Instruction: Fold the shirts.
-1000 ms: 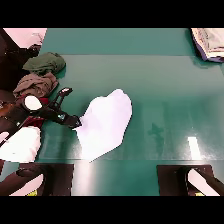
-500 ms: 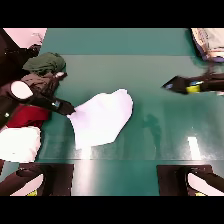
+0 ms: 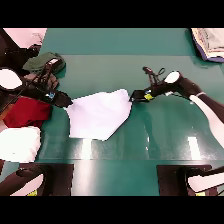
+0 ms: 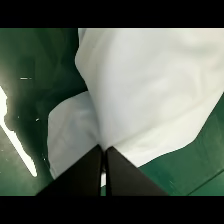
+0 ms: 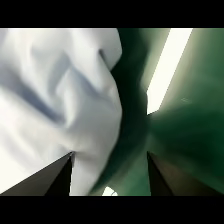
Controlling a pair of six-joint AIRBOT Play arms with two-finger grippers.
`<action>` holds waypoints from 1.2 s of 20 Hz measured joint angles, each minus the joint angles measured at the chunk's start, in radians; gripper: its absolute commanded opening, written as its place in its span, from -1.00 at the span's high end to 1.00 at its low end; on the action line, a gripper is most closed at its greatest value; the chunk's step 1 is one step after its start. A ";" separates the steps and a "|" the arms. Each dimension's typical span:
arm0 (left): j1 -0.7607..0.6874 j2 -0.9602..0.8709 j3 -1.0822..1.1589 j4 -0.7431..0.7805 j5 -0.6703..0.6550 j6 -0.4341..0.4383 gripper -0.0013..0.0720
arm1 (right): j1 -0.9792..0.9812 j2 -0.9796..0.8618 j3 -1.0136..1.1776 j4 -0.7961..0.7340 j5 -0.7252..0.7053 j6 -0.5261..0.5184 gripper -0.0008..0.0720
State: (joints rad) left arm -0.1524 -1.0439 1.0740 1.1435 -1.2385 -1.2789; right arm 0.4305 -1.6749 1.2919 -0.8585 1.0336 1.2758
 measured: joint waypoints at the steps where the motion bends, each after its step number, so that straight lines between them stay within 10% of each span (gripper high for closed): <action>1: 0.000 0.000 0.001 0.000 0.000 -0.002 0.89 | 0.013 -0.028 0.030 0.001 0.007 0.000 0.37; 2: 0.000 0.000 0.002 0.000 0.002 -0.002 0.89 | 0.024 -0.053 0.060 -0.001 0.018 -0.001 0.92; 13: -0.001 0.001 0.507 0.023 -0.114 -0.052 0.89 | -0.069 0.196 0.428 -0.208 0.220 0.024 0.93; 24: 0.000 0.003 1.016 -0.447 -0.286 -0.096 0.89 | -0.120 0.681 0.646 -0.323 0.356 0.082 0.93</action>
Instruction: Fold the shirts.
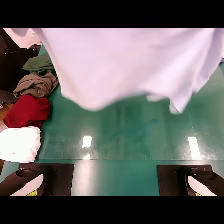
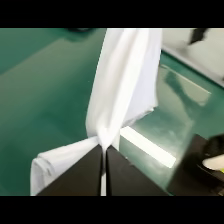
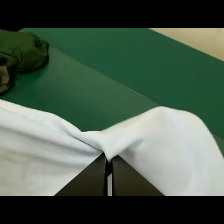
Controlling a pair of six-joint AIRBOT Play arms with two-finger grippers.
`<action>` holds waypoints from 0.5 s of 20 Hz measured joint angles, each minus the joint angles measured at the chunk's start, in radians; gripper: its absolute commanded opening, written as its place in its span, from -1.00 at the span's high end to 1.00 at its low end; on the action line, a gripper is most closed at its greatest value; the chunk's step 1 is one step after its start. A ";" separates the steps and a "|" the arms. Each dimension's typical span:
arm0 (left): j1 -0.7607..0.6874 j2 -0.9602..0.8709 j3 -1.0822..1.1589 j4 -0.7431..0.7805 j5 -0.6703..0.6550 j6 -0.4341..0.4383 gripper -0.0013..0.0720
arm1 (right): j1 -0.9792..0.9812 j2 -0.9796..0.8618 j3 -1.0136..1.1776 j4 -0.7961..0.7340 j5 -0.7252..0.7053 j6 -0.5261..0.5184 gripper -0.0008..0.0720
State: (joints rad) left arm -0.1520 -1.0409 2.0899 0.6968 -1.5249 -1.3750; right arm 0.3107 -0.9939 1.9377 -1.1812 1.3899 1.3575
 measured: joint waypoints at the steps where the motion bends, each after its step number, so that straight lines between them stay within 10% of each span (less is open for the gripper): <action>1: 0.000 0.000 0.003 -0.018 -0.023 -0.012 0.89 | 0.000 0.034 -0.020 0.000 0.010 0.022 0.93; 10: 0.000 -0.003 -0.587 0.171 -0.093 -0.050 0.89 | 0.000 0.022 -0.477 0.007 0.139 0.211 0.92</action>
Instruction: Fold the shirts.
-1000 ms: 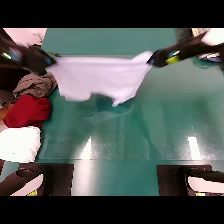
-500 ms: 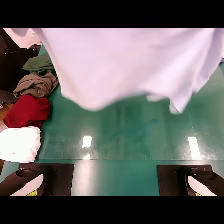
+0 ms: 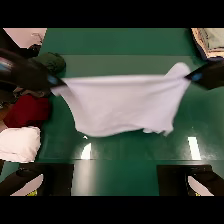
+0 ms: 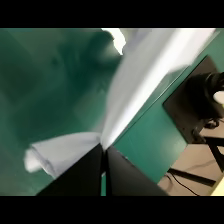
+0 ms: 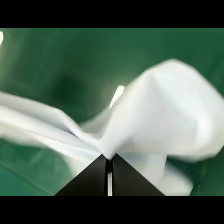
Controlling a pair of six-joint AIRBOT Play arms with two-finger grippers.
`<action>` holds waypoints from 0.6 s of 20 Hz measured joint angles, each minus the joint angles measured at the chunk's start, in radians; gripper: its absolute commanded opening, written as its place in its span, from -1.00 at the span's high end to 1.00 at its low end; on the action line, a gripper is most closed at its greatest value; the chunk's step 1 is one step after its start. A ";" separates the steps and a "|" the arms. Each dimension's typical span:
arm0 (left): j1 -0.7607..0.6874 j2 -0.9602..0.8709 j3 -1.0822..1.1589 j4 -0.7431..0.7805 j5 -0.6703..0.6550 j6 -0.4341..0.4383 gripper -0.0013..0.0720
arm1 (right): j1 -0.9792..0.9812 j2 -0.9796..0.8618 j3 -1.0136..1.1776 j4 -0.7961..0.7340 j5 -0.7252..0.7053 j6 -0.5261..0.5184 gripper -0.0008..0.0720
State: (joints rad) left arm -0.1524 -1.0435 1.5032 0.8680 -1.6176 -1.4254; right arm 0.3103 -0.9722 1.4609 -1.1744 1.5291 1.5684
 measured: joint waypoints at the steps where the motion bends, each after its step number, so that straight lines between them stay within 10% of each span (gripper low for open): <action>1: 0.000 -0.002 -0.121 0.014 0.060 0.021 0.89 | 0.000 -0.035 -0.056 0.000 -0.016 0.000 0.92; 6: 0.000 -0.082 -0.475 0.072 0.432 0.087 0.89 | -0.005 -0.243 -0.193 0.008 -0.210 -0.040 0.92; 7: 0.000 -0.107 -0.489 0.075 0.493 0.093 0.74 | -0.011 -0.288 -0.189 0.007 -0.251 -0.047 0.92; 8: 0.000 -0.130 -0.489 0.080 0.547 0.097 -0.03 | -0.019 -0.328 -0.175 0.007 -0.286 -0.051 0.69; 9: 0.000 -0.152 -0.478 0.103 0.590 0.101 -0.50 | -0.031 -0.368 -0.151 -0.006 -0.317 -0.053 0.02; 12: 0.002 -0.190 -0.399 0.117 0.684 0.104 -0.51 | -0.078 -0.458 -0.048 0.005 -0.353 -0.060 -0.17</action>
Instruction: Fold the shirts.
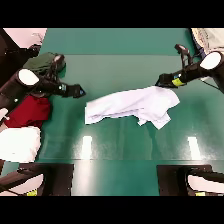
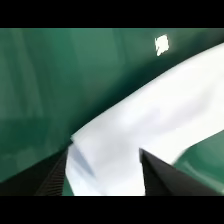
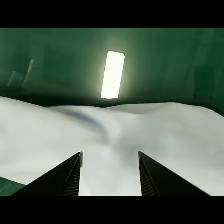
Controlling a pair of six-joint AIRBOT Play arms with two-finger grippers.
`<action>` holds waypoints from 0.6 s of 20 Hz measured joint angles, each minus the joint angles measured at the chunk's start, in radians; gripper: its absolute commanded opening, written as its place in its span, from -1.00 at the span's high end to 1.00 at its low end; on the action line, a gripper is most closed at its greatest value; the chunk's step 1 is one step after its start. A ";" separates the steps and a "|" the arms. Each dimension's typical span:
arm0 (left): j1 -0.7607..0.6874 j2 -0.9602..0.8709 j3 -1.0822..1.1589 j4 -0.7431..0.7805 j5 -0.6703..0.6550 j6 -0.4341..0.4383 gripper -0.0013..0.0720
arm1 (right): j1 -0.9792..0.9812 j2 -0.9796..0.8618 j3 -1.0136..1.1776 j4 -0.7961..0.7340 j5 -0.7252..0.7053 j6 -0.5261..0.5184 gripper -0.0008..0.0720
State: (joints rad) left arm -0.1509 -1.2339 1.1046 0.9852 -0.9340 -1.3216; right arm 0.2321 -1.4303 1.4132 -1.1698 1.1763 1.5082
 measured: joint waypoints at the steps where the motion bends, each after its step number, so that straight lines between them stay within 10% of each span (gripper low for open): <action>1: 0.007 -0.007 0.039 0.017 0.013 0.001 -0.51 | -0.021 -0.017 0.034 -0.004 0.003 0.000 -0.17; 12: 0.080 -0.018 -0.122 -0.090 -0.216 0.080 -0.51 | -0.186 0.080 0.150 -0.002 0.243 -0.053 -0.17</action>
State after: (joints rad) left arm -0.0711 -1.2522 0.9825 0.8948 -1.1500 -1.2415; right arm 0.0463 -1.3506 1.5635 -1.1721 1.4193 1.4548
